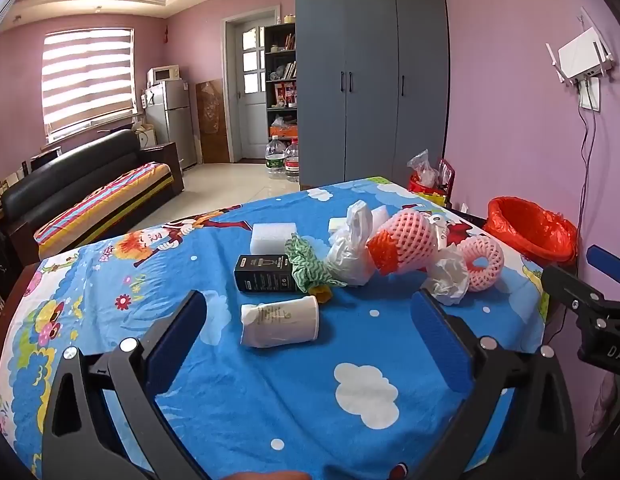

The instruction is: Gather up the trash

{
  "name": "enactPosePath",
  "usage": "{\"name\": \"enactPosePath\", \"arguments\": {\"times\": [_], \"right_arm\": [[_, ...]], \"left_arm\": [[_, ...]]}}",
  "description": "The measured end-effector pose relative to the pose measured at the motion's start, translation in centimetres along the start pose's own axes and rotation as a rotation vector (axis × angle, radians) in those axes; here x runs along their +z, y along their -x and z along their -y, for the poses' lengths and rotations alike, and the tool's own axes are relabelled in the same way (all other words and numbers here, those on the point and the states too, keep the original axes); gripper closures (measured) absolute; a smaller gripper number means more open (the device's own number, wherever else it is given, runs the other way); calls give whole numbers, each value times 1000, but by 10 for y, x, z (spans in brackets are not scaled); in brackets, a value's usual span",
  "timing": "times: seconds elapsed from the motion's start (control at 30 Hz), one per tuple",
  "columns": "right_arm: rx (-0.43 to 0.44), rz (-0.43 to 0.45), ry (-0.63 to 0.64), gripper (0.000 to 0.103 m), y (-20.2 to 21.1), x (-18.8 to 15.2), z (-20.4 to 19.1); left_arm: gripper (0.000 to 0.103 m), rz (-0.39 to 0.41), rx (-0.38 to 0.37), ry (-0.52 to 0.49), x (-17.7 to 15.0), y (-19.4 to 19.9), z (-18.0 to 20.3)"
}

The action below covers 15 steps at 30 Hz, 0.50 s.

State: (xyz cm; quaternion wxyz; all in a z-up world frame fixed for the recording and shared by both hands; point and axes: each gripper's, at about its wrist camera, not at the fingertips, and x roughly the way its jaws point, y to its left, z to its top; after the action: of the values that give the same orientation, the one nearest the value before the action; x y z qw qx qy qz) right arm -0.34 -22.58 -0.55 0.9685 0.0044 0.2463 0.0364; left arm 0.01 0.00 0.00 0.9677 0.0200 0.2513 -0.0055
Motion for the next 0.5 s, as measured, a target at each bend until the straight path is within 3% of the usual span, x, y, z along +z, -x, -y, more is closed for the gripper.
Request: {"name": "enactPosePath", "arguments": {"times": [0.5], "right_arm": [[4,-3,-7,7,-1,-1,1]], "left_arm": [[4,-1,-4,3,0,0,-1]]}}
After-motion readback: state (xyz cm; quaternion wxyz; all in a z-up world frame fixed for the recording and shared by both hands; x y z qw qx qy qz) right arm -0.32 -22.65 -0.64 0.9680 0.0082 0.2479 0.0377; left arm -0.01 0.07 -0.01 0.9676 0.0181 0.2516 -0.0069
